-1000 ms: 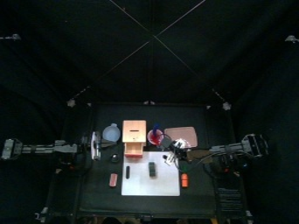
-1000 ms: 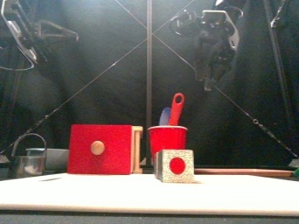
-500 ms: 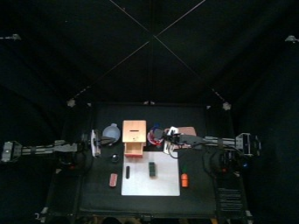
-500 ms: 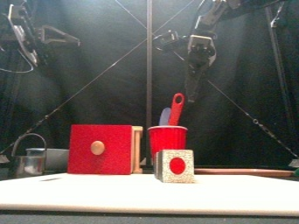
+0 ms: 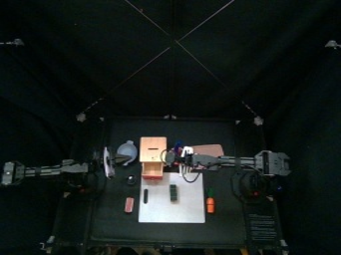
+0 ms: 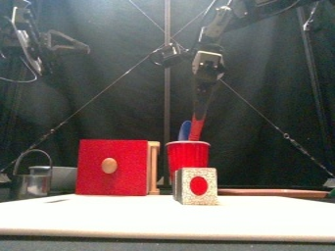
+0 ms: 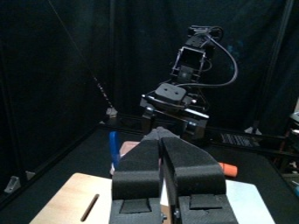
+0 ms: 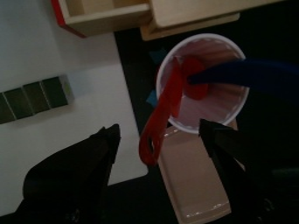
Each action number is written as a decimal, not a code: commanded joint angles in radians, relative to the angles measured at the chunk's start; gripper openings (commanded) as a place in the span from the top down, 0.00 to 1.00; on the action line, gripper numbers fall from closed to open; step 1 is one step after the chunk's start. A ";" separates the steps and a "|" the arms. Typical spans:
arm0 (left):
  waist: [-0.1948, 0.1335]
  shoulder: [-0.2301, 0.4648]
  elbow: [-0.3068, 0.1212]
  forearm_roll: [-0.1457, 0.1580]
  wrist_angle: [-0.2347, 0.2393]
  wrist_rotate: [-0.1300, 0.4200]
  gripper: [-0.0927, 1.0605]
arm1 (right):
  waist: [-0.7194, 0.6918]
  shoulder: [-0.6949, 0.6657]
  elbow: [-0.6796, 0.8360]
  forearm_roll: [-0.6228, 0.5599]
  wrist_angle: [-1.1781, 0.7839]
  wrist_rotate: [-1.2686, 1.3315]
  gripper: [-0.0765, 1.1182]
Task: Place sushi on board then cut the sushi with the knife then place the pieces on the plate
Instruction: Pick knife at handle with right hand
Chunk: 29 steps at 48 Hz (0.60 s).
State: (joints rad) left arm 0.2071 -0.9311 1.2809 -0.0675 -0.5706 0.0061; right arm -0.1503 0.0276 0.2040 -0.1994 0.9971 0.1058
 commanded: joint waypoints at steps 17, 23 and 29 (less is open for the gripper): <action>0.005 0.005 -0.009 -0.002 -0.009 -0.002 0.66 | 0.002 0.032 -0.084 -0.057 0.086 0.018 0.36; 0.005 0.005 -0.006 -0.003 -0.009 -0.005 0.66 | 0.000 0.032 -0.101 -0.061 0.098 0.021 0.46; 0.006 0.005 -0.005 -0.003 -0.009 -0.005 0.66 | 0.002 0.025 -0.117 -0.066 0.123 0.021 0.52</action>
State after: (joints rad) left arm 0.2086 -0.9311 1.2885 -0.0690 -0.5706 0.0031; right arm -0.1488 0.0798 0.1181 -0.2638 1.1091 0.1243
